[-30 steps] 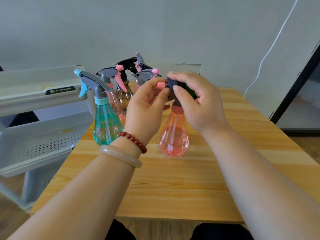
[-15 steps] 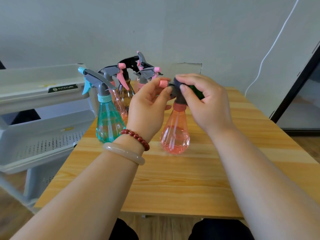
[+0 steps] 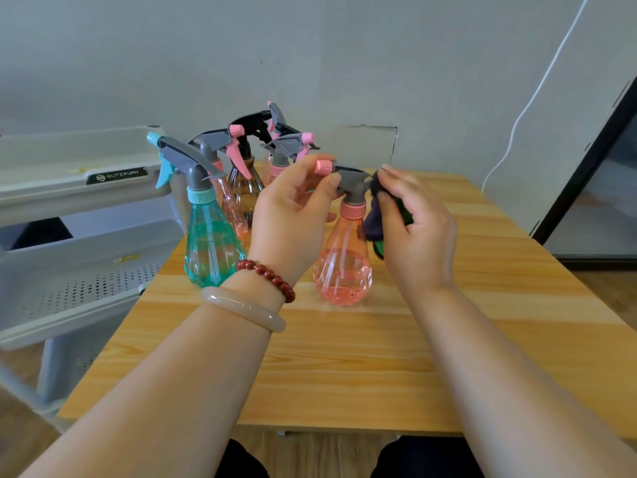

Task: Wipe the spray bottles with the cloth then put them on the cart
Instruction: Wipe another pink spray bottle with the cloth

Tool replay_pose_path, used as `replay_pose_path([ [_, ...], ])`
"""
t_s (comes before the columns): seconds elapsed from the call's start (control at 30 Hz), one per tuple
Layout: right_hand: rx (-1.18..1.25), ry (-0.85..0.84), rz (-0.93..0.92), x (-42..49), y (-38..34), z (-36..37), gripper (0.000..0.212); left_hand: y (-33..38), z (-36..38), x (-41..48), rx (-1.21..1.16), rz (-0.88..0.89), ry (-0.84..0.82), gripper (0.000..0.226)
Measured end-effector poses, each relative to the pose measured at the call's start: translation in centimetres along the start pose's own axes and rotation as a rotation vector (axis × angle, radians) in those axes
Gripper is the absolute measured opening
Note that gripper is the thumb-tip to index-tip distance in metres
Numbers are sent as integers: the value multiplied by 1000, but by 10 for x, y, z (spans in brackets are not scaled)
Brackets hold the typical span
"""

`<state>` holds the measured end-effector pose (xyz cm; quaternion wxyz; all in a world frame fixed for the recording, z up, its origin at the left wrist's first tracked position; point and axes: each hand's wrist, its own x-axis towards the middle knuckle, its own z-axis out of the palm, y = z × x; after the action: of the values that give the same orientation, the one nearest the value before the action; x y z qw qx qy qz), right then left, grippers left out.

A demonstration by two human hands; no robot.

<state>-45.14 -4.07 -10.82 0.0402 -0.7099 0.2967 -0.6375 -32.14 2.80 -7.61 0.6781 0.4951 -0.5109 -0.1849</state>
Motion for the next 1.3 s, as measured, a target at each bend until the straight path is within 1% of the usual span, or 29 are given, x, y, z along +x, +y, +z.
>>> replay_pose_path([
  [0.1,1,28,58,3,-4,-3,21,-5,-2,-2,-22,-19,-19,20],
  [0.13,-6,61,63,4,-7,-4,19,-8,-4,-5,-24,-35,-51,28],
  [0.2,-2,149,73,6,-12,-7,18,-21,-7,-13,3,-60,-157,55],
  [0.23,1,177,55,7,-14,-8,17,-29,-9,-17,37,-74,-201,59],
  [0.27,-7,185,13,7,-15,-8,17,-37,-9,-20,73,-92,-232,54],
  [0.33,-46,136,-103,4,-14,-6,13,-51,-7,-24,109,-164,-265,39],
  [0.4,-83,46,-176,-2,-8,1,12,-60,-1,-25,97,-208,-299,38],
  [0.47,-90,-23,-195,-11,0,6,15,-65,6,-25,65,-217,-312,41],
  [0.57,-81,-57,-173,-19,8,6,16,-71,9,-24,46,-230,-325,38],
  [0.63,-72,-93,-168,-22,12,3,13,-77,9,-23,52,-226,-324,43],
  [0.73,-64,-174,-158,-26,13,-1,13,-80,9,-23,58,-203,-337,63],
  [0.77,-66,-177,-158,-23,12,-2,13,-80,9,-23,59,-203,-338,63],
  [0.8,-75,-156,-165,-20,10,-2,13,-80,10,-24,58,-203,-335,56],
  [0.87,-99,-72,-185,-11,5,-1,13,-82,12,-25,57,-209,-332,34],
  [0.9,-97,-31,-183,-8,3,0,13,-82,13,-26,62,-208,-329,30],
  [0.97,-82,-14,-164,-10,3,3,12,-83,14,-26,73,-207,-329,29],
  [1.0,-82,-45,-158,-16,5,4,12,-82,13,-26,60,-204,-329,29],
  [1.07,-85,-137,-138,-29,14,3,12,-83,13,-24,44,-199,-329,36],
  [1.13,-70,-190,-96,-33,20,-2,11,-83,12,-23,43,-211,-318,30],
  [1.2,-69,-162,-73,-26,18,-6,11,-83,12,-24,51,-207,-318,31],
  [1.3,-49,-50,-63,-7,8,-4,11,-85,13,-25,70,-206,-330,31],
])
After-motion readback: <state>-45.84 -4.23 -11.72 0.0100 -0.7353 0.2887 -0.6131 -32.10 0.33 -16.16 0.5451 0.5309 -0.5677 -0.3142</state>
